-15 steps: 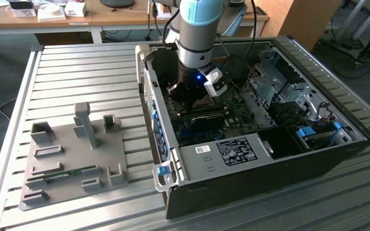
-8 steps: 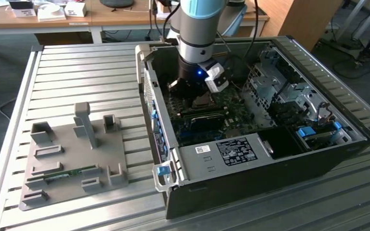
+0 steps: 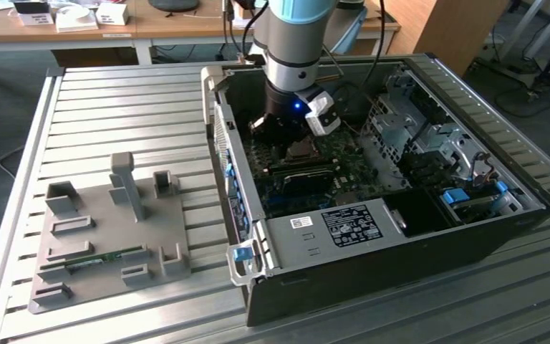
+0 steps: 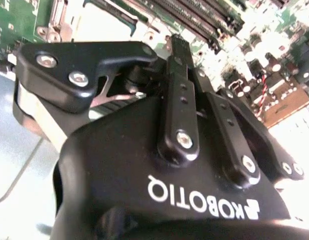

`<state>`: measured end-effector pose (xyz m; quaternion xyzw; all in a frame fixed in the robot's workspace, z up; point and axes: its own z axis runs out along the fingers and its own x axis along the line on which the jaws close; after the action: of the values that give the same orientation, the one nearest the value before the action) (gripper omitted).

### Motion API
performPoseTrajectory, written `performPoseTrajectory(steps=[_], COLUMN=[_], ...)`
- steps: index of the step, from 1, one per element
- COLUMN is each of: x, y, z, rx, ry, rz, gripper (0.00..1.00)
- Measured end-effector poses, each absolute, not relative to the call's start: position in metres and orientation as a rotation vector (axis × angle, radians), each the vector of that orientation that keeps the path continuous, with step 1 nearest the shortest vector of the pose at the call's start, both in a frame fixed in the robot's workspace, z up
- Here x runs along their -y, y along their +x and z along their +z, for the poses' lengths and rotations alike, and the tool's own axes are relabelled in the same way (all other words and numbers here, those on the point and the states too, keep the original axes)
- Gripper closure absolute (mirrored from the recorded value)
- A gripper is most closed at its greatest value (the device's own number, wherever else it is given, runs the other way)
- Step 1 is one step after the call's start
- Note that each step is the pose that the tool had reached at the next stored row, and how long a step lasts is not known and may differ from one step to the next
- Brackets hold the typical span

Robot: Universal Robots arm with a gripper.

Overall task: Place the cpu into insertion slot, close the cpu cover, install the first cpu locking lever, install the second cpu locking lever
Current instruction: 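Install the second cpu locking lever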

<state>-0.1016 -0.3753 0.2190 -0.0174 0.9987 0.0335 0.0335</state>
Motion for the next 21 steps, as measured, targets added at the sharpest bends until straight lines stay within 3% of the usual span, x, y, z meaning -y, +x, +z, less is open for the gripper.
performPoseTrajectory(steps=[21], x=[0.369], y=[-0.062], z=[0.219], rx=[-3.072], ry=[-0.054], rz=[0.103], gripper=[0.89])
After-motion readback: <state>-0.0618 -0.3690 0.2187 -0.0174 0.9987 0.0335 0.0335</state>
